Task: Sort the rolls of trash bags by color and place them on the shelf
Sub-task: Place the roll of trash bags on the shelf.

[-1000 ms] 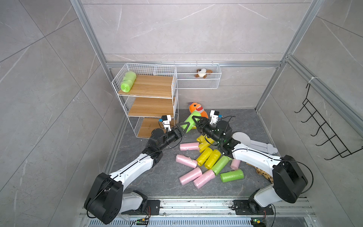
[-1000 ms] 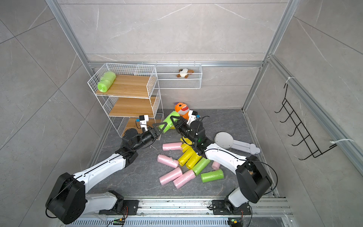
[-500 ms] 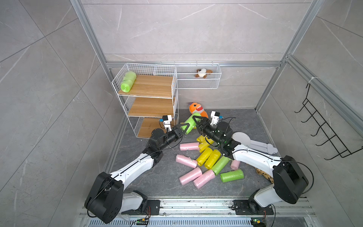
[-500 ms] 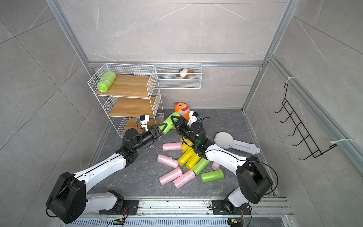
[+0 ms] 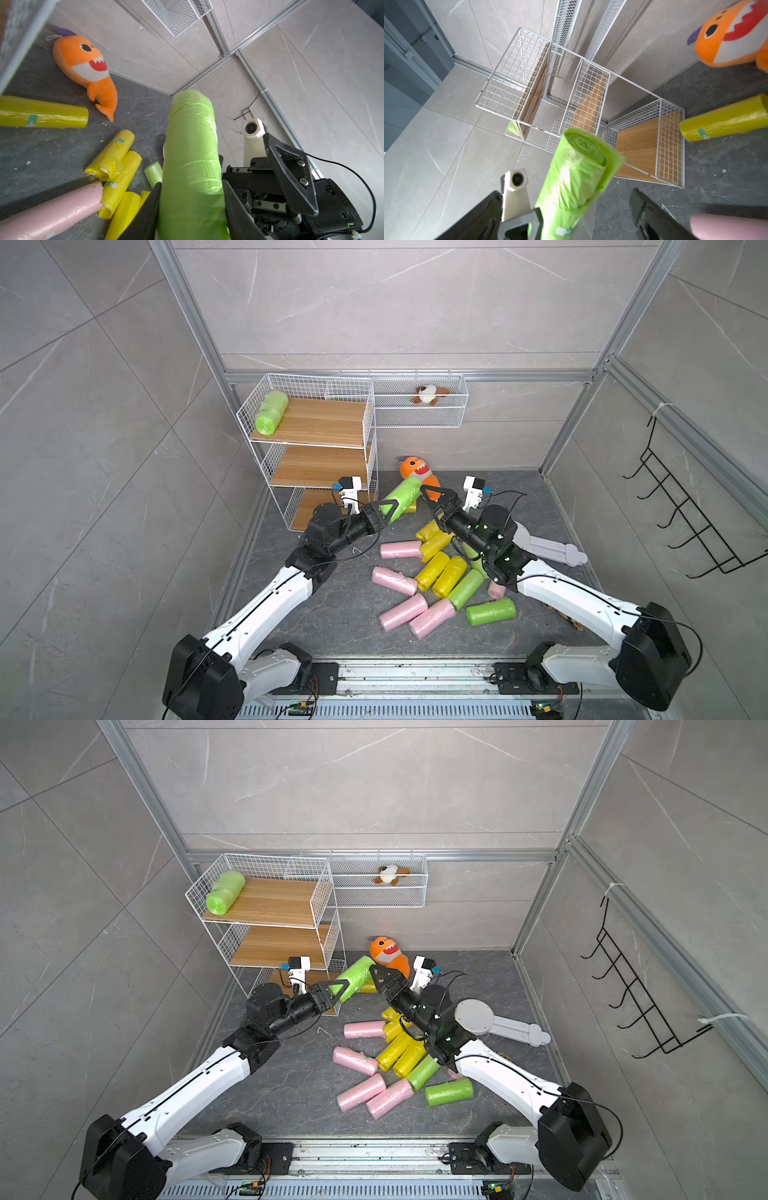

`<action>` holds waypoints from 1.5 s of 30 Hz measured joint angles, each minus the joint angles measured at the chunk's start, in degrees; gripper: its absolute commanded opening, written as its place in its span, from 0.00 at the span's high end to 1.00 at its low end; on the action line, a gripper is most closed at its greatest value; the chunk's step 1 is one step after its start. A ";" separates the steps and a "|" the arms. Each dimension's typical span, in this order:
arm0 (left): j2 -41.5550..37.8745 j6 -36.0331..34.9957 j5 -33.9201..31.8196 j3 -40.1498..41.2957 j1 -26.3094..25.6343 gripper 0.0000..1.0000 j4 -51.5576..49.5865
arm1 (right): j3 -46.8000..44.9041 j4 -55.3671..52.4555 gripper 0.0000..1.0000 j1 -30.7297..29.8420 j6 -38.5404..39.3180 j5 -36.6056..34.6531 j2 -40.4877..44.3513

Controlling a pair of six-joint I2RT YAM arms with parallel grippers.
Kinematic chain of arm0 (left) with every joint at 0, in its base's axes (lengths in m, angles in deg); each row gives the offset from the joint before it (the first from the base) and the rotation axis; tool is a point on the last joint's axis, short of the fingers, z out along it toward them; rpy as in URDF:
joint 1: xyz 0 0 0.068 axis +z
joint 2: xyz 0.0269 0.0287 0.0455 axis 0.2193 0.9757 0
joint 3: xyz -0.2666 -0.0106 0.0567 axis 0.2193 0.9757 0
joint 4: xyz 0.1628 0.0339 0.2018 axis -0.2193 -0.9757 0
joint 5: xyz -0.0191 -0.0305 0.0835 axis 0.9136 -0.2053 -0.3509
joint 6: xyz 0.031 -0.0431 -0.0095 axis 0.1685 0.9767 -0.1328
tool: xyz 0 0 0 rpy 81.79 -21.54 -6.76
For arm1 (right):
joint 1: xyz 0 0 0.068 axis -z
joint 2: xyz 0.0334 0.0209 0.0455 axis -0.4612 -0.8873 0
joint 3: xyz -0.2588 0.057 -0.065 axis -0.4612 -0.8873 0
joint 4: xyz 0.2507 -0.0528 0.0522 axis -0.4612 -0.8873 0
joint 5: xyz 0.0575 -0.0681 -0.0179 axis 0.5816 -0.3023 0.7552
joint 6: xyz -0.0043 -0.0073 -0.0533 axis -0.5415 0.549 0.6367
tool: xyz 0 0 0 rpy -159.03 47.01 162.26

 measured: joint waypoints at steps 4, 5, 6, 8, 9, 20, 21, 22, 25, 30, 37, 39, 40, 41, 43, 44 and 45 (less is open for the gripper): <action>-2.47 -6.82 -0.46 -5.16 0.24 1.00 -9.29 | -2.38 -4.83 0.00 0.04 7.23 -0.28 6.67; -2.86 -8.59 -0.59 -6.88 0.24 1.00 -12.13 | -2.40 -6.45 0.00 0.04 9.20 -0.44 8.13; -3.23 -10.67 -0.94 -9.16 0.24 1.00 -15.28 | -2.38 -7.98 0.00 0.07 11.47 -0.50 9.70; -3.72 -14.16 -1.68 -13.68 0.24 1.00 -20.72 | -2.36 -10.82 0.01 0.07 15.63 -0.70 12.48; -3.98 -15.78 -2.51 -16.28 0.24 1.00 -23.37 | -2.27 -12.22 0.00 0.07 17.53 -0.94 13.64; -2.03 -29.66 -21.42 -47.45 0.24 1.00 -42.16 | -2.27 -18.05 0.00 0.07 26.77 -1.29 16.44; -0.83 -30.88 -24.02 -50.34 0.24 1.00 -43.06 | -2.27 -18.32 0.00 0.07 26.93 -1.27 16.41; 0.44 -32.17 -26.23 -52.83 0.24 1.00 -43.80 | -2.29 -18.47 0.00 0.07 27.02 -1.27 16.41; 4.66 -36.00 -33.27 -59.60 0.33 1.00 -46.69 | -2.45 -18.47 0.00 0.07 27.36 -1.27 16.41; 12.52 -42.18 -41.09 -66.66 1.84 1.00 -49.81 | -3.15 -18.60 0.00 0.07 27.63 -1.07 16.41; 21.07 -46.51 -37.07 -69.88 14.86 1.00 -51.91 | -3.19 -18.88 0.00 0.07 27.80 -0.85 16.37; 22.97 -46.80 -34.99 -70.12 18.93 1.00 -52.09 | -3.19 -19.02 0.00 0.07 27.82 -0.85 16.31; 23.74 -46.95 -34.03 -70.12 20.33 1.00 -52.06 | -3.19 -19.23 0.00 0.07 27.91 -0.87 16.28; 24.55 -47.12 -33.38 -70.12 21.64 1.00 -52.11 | -3.19 -19.45 0.00 0.07 27.98 -0.87 16.26; 25.79 -47.58 -32.09 -70.12 23.04 1.00 -51.91 | -3.19 -19.78 0.00 0.07 27.98 -0.87 16.15; 26.45 -47.89 -31.23 -70.12 23.50 1.00 -51.76 | -3.19 -19.96 0.00 0.07 27.98 -0.87 16.06; 27.04 -48.19 -30.86 -70.12 23.82 1.00 -51.63 | -3.19 -20.13 0.00 0.07 27.98 -0.87 16.04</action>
